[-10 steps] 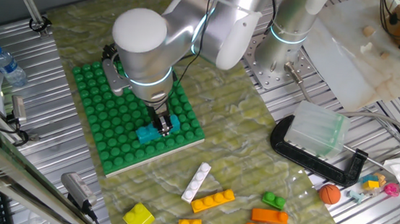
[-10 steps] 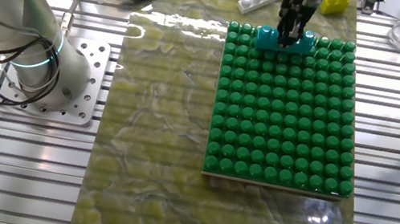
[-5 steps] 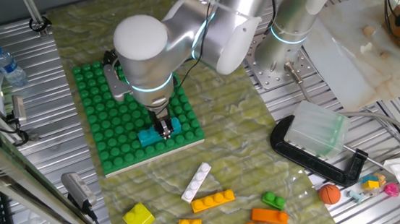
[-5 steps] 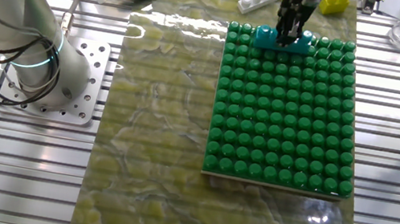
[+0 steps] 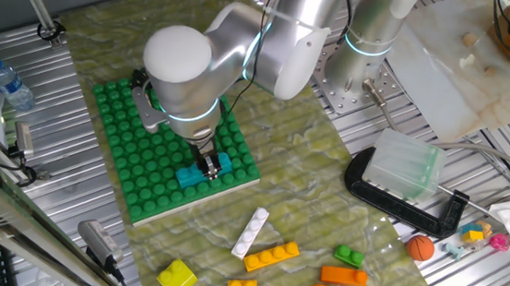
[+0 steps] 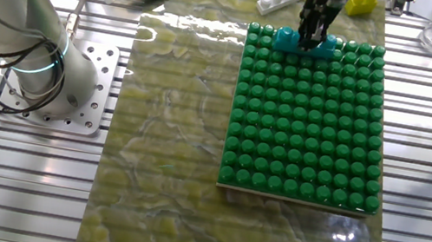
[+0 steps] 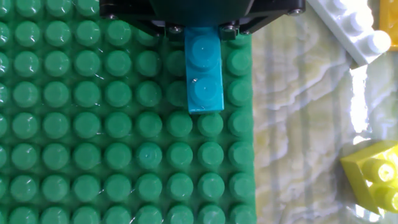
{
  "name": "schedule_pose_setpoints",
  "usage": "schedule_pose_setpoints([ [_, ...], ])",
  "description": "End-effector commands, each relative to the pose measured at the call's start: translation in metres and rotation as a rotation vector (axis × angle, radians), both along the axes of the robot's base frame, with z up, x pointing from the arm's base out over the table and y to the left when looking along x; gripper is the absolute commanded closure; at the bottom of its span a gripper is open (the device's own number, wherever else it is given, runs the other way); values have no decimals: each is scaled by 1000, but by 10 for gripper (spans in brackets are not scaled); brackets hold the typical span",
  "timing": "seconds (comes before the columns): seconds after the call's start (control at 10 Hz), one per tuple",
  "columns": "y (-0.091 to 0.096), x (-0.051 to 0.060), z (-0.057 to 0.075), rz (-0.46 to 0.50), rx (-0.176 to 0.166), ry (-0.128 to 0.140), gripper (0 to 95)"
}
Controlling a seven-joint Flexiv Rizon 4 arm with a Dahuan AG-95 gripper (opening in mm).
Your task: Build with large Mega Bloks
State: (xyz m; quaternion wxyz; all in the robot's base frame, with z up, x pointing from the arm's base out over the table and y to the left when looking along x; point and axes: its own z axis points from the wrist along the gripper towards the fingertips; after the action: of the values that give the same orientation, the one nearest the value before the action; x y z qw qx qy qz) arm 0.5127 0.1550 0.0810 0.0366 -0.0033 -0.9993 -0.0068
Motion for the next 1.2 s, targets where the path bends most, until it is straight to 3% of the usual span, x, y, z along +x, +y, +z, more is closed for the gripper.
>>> schedule_pose_setpoints([
  [0.1,3,2,-2,-34,21,39,950],
  [0.4,3,3,-9,-6,-10,30,950],
  [0.6,2,2,-11,-5,-10,33,950],
  [0.9,4,0,-1,-1,-2,27,950],
  [1.1,4,-1,2,32,-25,0,950],
  [1.2,3,-4,1,51,-22,-19,760],
])
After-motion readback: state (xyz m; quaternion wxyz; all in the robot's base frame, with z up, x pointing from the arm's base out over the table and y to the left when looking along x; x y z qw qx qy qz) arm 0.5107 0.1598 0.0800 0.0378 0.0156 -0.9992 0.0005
